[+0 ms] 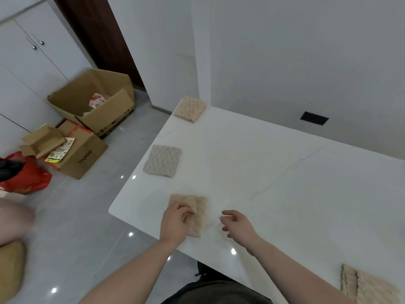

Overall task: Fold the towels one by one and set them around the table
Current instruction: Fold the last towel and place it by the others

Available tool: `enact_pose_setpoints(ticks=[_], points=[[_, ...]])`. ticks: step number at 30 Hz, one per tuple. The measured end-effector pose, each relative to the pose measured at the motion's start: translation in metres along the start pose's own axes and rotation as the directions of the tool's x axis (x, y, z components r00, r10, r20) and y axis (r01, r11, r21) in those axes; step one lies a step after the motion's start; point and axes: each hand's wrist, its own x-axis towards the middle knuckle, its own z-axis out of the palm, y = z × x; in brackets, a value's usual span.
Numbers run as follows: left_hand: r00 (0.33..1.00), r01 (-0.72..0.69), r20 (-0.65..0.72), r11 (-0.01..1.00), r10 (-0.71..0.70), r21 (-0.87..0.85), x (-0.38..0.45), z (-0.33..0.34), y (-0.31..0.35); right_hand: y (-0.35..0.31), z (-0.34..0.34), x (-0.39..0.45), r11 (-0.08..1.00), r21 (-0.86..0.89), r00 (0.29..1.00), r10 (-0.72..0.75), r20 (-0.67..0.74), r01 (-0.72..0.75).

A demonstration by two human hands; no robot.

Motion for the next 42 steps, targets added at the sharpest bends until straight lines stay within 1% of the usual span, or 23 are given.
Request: enact_pose_setpoints(ticks=[1, 3, 8, 11, 13, 15, 16, 18, 20, 22, 24, 27, 29, 32, 34, 35, 36, 37, 38, 39, 40, 41, 42], points=[[0.999, -0.023, 0.022, 0.999, 0.024, -0.027, -0.004, 0.001, 0.002, -0.004, 0.004, 0.003, 0.996, 0.079, 0.999, 0.045, 0.021, -0.046], [0.996, -0.017, 0.084, 0.996, 0.025, -0.088, -0.01, 0.001, 0.009, -0.011, 0.012, 0.01, 0.978, 0.179, 0.993, 0.095, 0.066, -0.106], [0.975, -0.026, 0.209, 0.975, 0.073, -0.221, -0.011, -0.008, 0.033, -0.023, 0.032, 0.028, 0.924, 0.309, 0.968, 0.175, 0.18, -0.225], [0.938, 0.06, 0.346, 0.965, 0.034, -0.255, -0.013, -0.015, 0.049, -0.023, 0.038, 0.034, 0.896, 0.371, 0.967, 0.196, 0.161, -0.243], [0.923, 0.136, 0.384, 0.933, 0.003, -0.334, -0.017, -0.021, 0.054, -0.02, 0.036, 0.038, 0.885, 0.403, 0.972, 0.209, 0.104, -0.233], [0.934, 0.181, 0.355, 0.919, -0.048, -0.35, -0.019, -0.026, 0.049, -0.016, 0.032, 0.043, 0.861, 0.453, 0.97, 0.242, 0.035, -0.231], [0.943, 0.192, 0.322, 0.927, -0.083, -0.322, -0.02, -0.028, 0.043, -0.014, 0.03, 0.044, 0.836, 0.494, 0.964, 0.265, 0.017, -0.239], [0.957, 0.2, 0.259, 0.944, -0.13, -0.264, -0.021, -0.031, 0.029, -0.01, 0.024, 0.046, 0.783, 0.558, 0.947, 0.32, 0.018, -0.275], [0.963, 0.199, 0.226, 0.954, -0.148, -0.225, -0.021, -0.032, 0.021, -0.007, 0.019, 0.044, 0.757, 0.575, 0.933, 0.36, 0.029, -0.31], [0.966, 0.184, 0.217, 0.964, -0.141, -0.192, -0.021, -0.033, 0.019, -0.005, 0.016, 0.041, 0.76, 0.576, 0.935, 0.354, 0.02, -0.3], [0.966, 0.175, 0.223, 0.969, -0.134, -0.176, -0.021, -0.034, 0.017, -0.002, 0.016, 0.04, 0.784, 0.568, 0.95, 0.311, -0.013, -0.249], [0.957, 0.214, 0.231, 0.964, -0.174, -0.158, -0.018, -0.035, 0.009, -0.001, 0.024, 0.042, 0.869, 0.475, 0.98, 0.188, -0.065, -0.135], [0.949, 0.278, 0.204, 0.945, -0.242, -0.17, -0.016, -0.036, 0.001, -0.008, 0.037, 0.041, 0.912, 0.401, 0.991, 0.122, -0.059, -0.089], [0.919, 0.386, 0.173, 0.895, -0.354, -0.223, -0.01, -0.042, -0.013, -0.028, 0.067, 0.035, 0.956, 0.293, 1.0, 0.008, 0.022, -0.014], [0.895, 0.433, 0.214, 0.877, -0.391, -0.21, -0.002, -0.047, -0.027, -0.039, 0.088, 0.034, 0.973, 0.229, 0.992, -0.046, 0.116, 0.019], [0.881, 0.454, 0.247, 0.87, -0.404, -0.194, 0.003, -0.049, -0.035, -0.043, 0.097, 0.036, 0.98, 0.199, 0.988, -0.055, 0.144, 0.026], [0.869, 0.467, 0.279, 0.864, -0.409, -0.189, 0.008, -0.051, -0.043, -0.045, 0.105, 0.039, 0.986, 0.163, 0.988, -0.068, 0.141, 0.044], [0.86, 0.472, 0.311, 0.861, -0.404, -0.187, 0.013, -0.053, -0.051, -0.044, 0.111, 0.043, 0.992, 0.092, 0.991, -0.095, 0.089, 0.087], [0.857, 0.463, 0.345, 0.866, -0.384, -0.188, 0.018, -0.053, -0.057, -0.041, 0.114, 0.047, 0.989, -0.022, 0.989, -0.146, 0.006, 0.146], [0.853, 0.447, 0.382, 0.875, -0.355, -0.185, 0.024, -0.052, -0.062, -0.037, 0.114, 0.049, 0.966, -0.176, 0.977, -0.201, -0.065, 0.187], [0.846, 0.432, 0.423, 0.883, -0.326, -0.182, 0.029, -0.052, -0.067, -0.031, 0.114, 0.052, 0.923, -0.326, 0.962, -0.252, -0.104, 0.207], [0.839, 0.415, 0.454, 0.893, -0.3, -0.176, 0.034, -0.051, -0.071, -0.024, 0.115, 0.053, 0.874, -0.439, 0.953, -0.283, -0.105, 0.211], [0.837, 0.389, 0.473, 0.907, -0.275, -0.161, 0.04, -0.051, -0.074, -0.017, 0.117, 0.053, 0.836, -0.51, 0.954, -0.286, -0.09, 0.203]])
